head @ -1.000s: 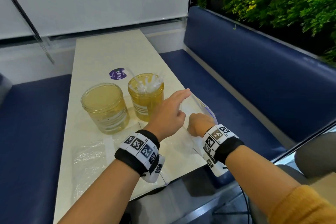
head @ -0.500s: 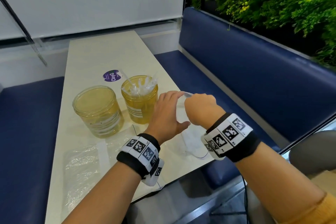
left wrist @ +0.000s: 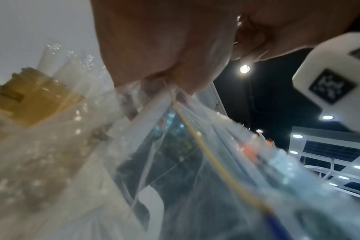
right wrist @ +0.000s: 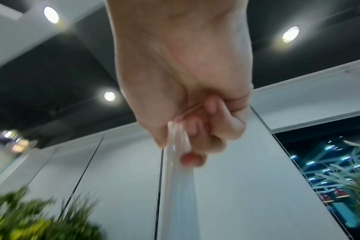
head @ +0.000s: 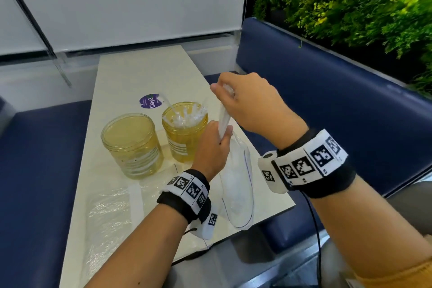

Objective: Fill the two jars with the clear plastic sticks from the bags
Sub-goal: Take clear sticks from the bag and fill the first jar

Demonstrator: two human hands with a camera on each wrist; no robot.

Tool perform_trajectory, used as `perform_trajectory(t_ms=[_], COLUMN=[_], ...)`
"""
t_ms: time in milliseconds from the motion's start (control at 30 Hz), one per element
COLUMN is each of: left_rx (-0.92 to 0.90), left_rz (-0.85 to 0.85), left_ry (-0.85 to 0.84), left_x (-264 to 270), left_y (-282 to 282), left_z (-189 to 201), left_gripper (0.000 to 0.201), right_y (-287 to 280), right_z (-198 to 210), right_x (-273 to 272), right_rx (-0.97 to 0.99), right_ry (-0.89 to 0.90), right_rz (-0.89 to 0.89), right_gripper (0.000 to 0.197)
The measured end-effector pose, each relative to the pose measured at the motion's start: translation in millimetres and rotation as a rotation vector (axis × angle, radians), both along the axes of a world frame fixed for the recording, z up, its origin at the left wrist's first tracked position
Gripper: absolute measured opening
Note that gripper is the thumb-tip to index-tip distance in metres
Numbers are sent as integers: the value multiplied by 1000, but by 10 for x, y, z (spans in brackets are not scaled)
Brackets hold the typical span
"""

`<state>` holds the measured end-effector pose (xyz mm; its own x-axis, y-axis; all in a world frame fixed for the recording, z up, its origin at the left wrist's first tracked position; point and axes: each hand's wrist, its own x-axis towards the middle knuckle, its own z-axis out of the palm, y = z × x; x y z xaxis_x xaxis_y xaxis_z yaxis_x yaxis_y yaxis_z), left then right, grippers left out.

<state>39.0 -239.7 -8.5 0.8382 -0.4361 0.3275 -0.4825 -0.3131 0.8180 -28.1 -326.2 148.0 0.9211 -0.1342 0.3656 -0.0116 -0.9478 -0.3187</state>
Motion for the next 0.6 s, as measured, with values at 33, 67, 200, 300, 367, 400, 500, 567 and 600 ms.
perform_trajectory(t_ms=[33,67,200,300,367,400,500,567,600], left_rx=[-18,-36,-103,-147,-176,-186,-224,-238,-228], left_rz=[10,23,11,11,1,5,14,21,21], left_ry=[12,27,-4,29,86,124,252,307,299], left_x=[2,5,8,16,4,2,-27,-54,-66], left_y=[19,41,167,267,326,363,492,584,626], left_z=[12,33,119,127,102,85,-5,-58,-78], left_gripper=[48,47,36,27,25,27,33,38,38], right_y=[34,57,69,131,182,190,164,140,130], right_z=[-100,-182,-377,-394,-237,-113,328,542,595], right_x=[54,101,239,330,375,401,500,627,719], right_rx=[11,63,275,248,231,229,282,366,404], right_ry=[-64,-116,-53,39,11,-17,-142,-264,-324], right_rz=[15,43,110,117,146,174,244,271,273], right_gripper=[32,33,46,42,46,46,40,39,38])
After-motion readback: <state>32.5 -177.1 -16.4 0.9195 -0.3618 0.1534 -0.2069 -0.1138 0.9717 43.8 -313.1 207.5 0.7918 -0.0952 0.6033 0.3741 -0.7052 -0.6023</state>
